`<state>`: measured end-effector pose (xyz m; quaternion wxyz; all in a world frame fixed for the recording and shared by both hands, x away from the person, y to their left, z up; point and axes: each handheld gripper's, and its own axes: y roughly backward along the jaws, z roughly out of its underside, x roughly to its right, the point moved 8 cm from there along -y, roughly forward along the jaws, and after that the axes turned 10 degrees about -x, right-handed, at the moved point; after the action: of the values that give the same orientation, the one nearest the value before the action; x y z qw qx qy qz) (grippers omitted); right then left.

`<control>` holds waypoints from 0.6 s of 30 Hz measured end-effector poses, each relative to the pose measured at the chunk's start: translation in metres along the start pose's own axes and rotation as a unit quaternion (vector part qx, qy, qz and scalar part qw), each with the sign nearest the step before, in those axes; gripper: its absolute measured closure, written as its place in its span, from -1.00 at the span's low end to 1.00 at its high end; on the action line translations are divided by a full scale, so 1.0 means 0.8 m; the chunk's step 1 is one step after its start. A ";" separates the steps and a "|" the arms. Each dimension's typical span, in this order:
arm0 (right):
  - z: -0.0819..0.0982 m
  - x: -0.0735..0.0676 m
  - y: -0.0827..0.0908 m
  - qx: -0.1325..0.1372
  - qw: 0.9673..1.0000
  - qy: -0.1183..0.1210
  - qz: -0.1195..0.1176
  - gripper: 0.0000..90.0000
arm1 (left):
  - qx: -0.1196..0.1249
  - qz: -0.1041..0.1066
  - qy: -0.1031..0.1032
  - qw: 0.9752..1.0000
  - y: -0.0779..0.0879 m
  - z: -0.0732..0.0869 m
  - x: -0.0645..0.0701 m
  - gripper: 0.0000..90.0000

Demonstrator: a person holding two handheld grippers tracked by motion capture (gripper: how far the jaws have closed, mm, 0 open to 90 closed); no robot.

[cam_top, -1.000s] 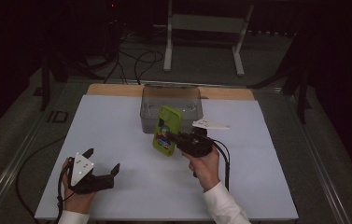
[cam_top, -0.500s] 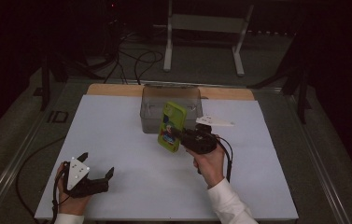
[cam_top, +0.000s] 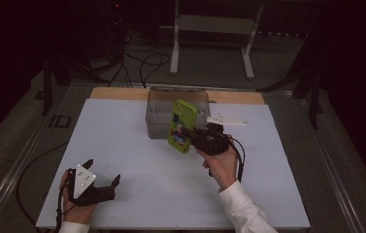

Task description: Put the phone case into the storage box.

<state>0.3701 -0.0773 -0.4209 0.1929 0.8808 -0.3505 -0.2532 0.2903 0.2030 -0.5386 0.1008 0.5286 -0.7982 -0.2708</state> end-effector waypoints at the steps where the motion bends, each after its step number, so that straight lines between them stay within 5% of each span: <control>1: -0.001 0.000 0.001 -0.002 1.000 -0.004 0.000 0.73 | 0.001 0.000 0.001 1.000 0.000 0.000 0.000 -1.00; 18: -0.022 0.013 0.010 -0.023 1.000 0.006 0.020 0.73 | 0.006 -0.001 0.007 1.000 0.002 -0.002 -0.001 -1.00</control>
<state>0.3823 -0.0872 -0.4059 0.2206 0.8704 -0.3610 -0.2517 0.2900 0.2039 -0.5363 0.1033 0.5314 -0.7987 -0.2627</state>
